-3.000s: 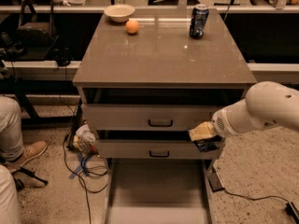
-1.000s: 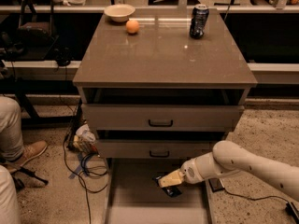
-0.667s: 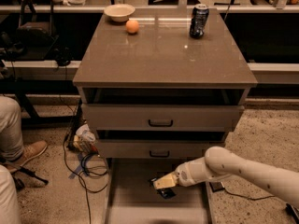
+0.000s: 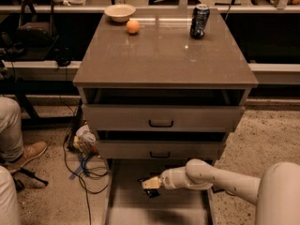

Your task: Place rxbar blueberry into bottom drawer

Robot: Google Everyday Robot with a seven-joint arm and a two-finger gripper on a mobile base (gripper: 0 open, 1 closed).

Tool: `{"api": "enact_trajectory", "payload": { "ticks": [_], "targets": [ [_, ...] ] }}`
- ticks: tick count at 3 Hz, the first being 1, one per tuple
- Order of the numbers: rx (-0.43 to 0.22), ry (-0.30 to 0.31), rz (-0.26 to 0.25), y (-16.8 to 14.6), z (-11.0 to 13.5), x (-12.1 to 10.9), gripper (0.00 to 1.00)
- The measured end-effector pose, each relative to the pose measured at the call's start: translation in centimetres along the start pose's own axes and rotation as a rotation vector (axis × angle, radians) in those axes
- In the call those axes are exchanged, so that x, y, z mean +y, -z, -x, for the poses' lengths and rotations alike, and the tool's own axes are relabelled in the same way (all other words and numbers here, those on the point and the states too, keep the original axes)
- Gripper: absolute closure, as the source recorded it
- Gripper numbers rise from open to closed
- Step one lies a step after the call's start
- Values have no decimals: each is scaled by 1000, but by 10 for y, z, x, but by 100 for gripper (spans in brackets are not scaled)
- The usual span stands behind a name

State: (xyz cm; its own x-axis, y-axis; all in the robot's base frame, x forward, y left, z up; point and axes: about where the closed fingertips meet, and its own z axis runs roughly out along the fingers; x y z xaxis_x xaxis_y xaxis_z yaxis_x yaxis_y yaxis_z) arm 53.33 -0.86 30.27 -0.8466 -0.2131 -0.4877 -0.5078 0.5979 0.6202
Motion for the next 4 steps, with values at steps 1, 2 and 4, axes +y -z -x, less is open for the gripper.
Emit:
{"api": "enact_trajectory", "payload": {
  "ticks": [1,2,4],
  "targets": [
    [-30,-46,-14,-41,-12,-31,100],
    [-35,-102,-24,-77,-30,-59,100],
    [-7,-214,-34,-114,-62,-96,51]
  ]
}}
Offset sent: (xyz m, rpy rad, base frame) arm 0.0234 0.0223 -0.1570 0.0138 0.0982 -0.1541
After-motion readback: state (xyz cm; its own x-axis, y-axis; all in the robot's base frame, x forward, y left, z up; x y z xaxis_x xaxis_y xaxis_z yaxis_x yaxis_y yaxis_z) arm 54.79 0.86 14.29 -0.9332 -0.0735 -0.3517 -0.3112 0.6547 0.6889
